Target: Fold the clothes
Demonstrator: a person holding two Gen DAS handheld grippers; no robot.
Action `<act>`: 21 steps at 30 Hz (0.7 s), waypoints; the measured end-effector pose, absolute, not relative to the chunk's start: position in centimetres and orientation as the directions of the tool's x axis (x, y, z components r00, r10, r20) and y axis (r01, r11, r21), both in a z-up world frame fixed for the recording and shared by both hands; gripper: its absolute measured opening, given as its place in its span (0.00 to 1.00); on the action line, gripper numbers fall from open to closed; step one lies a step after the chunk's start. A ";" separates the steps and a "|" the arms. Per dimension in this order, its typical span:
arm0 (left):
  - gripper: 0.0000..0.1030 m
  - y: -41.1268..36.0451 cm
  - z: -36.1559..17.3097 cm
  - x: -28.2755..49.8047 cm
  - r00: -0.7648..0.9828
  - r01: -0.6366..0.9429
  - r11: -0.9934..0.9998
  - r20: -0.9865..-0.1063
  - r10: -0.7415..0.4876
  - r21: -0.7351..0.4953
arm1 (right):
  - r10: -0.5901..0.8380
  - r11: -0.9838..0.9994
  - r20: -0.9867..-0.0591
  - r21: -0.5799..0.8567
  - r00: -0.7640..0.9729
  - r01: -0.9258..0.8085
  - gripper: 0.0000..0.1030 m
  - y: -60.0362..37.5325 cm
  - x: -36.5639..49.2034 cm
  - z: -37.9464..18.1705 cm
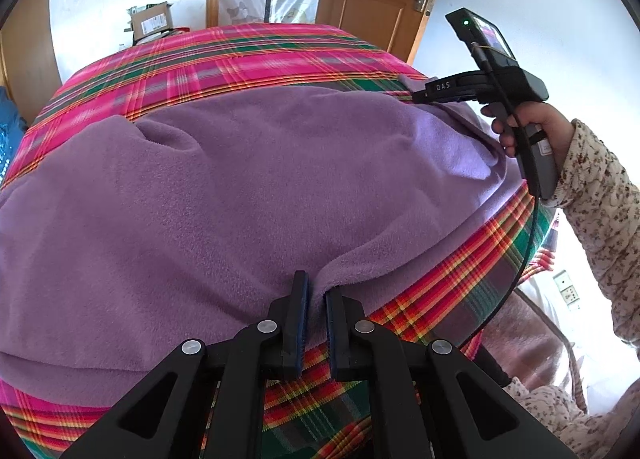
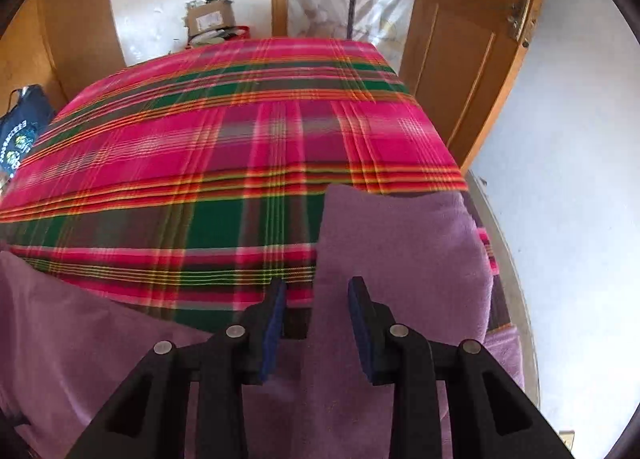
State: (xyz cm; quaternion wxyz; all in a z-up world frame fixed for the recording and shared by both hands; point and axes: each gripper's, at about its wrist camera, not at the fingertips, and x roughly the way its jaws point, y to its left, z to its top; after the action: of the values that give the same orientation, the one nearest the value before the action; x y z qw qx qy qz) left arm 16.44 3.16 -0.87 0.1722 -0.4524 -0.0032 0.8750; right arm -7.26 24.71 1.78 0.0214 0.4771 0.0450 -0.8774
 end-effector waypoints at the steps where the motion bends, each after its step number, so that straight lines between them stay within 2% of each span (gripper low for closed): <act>1: 0.08 3.2 -0.9 16.4 -0.531 -0.298 -0.941 -0.791 0.303 -0.161 | 0.014 -0.995 -0.838 -0.063 -0.546 0.072 0.21 24.8 -7.3 1.8; 2: 0.08 3.2 -0.8 16.4 -0.531 -0.297 -0.941 -0.791 0.303 -0.160 | 0.026 -0.996 -0.836 -0.071 -0.547 0.061 0.12 25.0 -7.3 1.8; 4: 0.08 3.3 -0.8 16.4 -0.531 -0.296 -0.942 -0.792 0.301 -0.159 | 0.030 -0.996 -0.833 -0.068 -0.553 0.049 0.08 25.3 -7.2 2.0; 5: 0.08 3.3 -0.8 16.5 -0.531 -0.295 -0.942 -0.793 0.300 -0.159 | 0.029 -0.997 -0.831 -0.065 -0.556 0.044 0.03 25.5 -7.1 2.1; 12: 0.08 3.4 -0.7 16.5 -0.531 -0.287 -0.945 -0.796 0.291 -0.154 | 0.041 -0.999 -0.756 -0.027 -0.653 -0.032 0.02 28.2 -5.2 6.0; 21: 0.08 3.5 -0.5 16.5 -0.535 -0.282 -0.948 -0.796 0.285 -0.150 | 0.040 -0.984 -0.684 0.097 -0.728 -0.146 0.02 34.2 -0.4 8.7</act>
State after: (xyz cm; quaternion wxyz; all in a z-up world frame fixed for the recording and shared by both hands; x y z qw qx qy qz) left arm 16.46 3.47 -0.53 0.1618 -0.4544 -0.0015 0.8760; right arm -0.40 34.20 8.66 -0.0503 0.3652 -0.0723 -0.9267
